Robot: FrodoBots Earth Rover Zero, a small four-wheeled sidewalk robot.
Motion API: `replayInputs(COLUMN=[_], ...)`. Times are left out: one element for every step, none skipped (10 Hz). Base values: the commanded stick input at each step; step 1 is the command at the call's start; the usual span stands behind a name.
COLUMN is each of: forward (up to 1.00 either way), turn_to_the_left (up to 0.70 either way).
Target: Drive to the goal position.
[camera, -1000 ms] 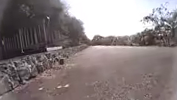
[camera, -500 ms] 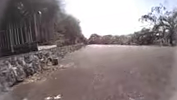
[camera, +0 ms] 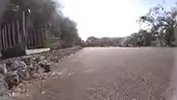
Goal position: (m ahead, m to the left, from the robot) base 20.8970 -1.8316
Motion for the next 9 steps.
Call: replayInputs(forward=[0.85,0.85,0.85,0.85,0.85,0.85,0.85,0.85,0.85], turn_to_the_left=[0.0,0.0,0.0,0.0,0.0,0.0,0.0,0.0,0.0])
